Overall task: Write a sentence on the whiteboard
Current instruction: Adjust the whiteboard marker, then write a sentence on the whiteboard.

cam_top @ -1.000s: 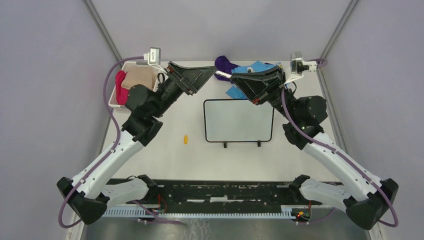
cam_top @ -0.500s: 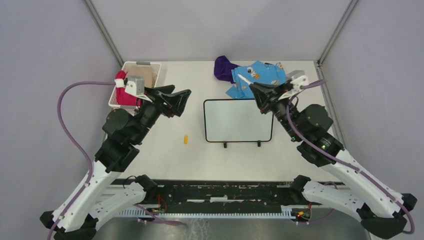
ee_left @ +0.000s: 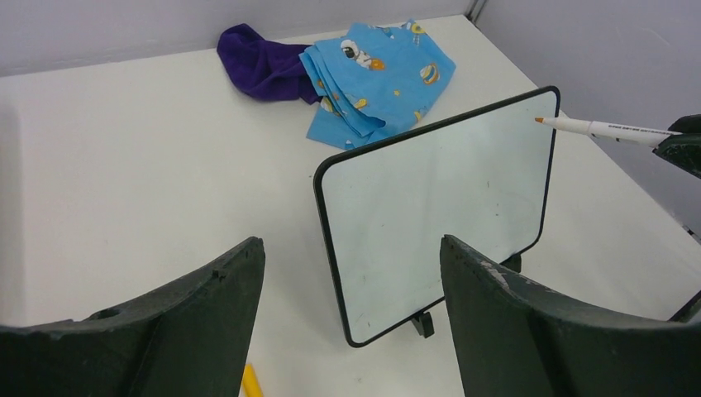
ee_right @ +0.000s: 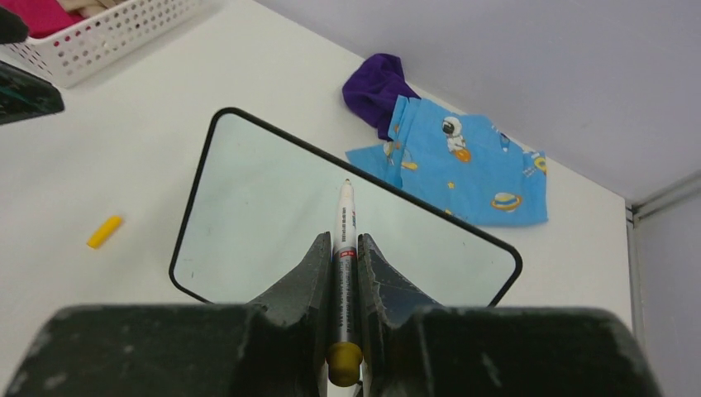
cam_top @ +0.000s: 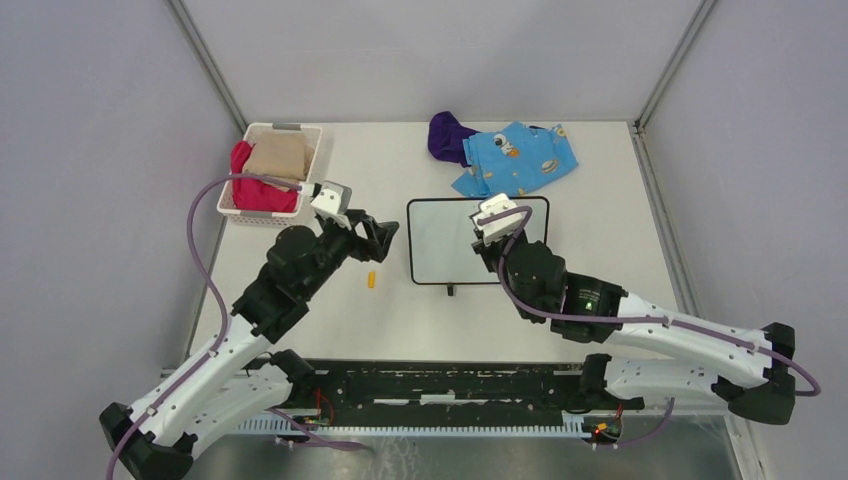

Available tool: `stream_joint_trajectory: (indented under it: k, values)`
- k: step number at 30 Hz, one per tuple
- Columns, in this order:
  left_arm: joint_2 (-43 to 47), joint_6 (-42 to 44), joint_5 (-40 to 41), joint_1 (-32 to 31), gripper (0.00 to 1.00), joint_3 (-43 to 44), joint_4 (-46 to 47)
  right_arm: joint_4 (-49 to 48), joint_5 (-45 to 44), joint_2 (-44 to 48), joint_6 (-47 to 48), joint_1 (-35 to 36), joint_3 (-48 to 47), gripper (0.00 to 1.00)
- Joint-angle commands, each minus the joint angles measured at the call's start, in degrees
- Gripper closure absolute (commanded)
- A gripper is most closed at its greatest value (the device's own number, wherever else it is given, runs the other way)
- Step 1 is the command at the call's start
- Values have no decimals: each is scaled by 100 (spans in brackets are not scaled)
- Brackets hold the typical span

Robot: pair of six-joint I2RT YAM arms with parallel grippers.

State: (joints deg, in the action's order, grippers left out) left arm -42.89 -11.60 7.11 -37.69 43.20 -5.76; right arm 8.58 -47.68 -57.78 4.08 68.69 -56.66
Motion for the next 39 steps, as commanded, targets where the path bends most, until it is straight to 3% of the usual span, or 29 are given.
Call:
stream_joint_trajectory:
  k: [1,6,12,20,23,27,31,35,39]
  values:
    - [104,7,-86,8,17,-278,900,168,-474,371,-670,30,290,100]
    - [-441,-349,59,8,12,-134,742,-403,-238,813,-990,31,1122,100]
    - [-1321,-434,-550,8,11,521,-77,-544,-7,931,-1213,25,1591,100]
    - [-944,-884,-232,6,9,294,-365,-814,294,1386,-1039,29,1924,100]
    - [-792,-817,237,7,1,169,-379,-1035,360,1494,-912,31,2031,100]
    - [-1199,-907,1249,8,0,248,-653,-1112,369,1480,-824,25,2056,100]
    - [-1913,-377,1558,8,0,741,-1269,-1174,391,1502,-744,25,2089,100]
    - [-1743,-452,1927,32,0,516,-533,-1201,427,1641,-715,24,2123,100]
    - [-1332,-530,1440,136,0,426,159,-1215,522,1816,-707,29,2196,100]
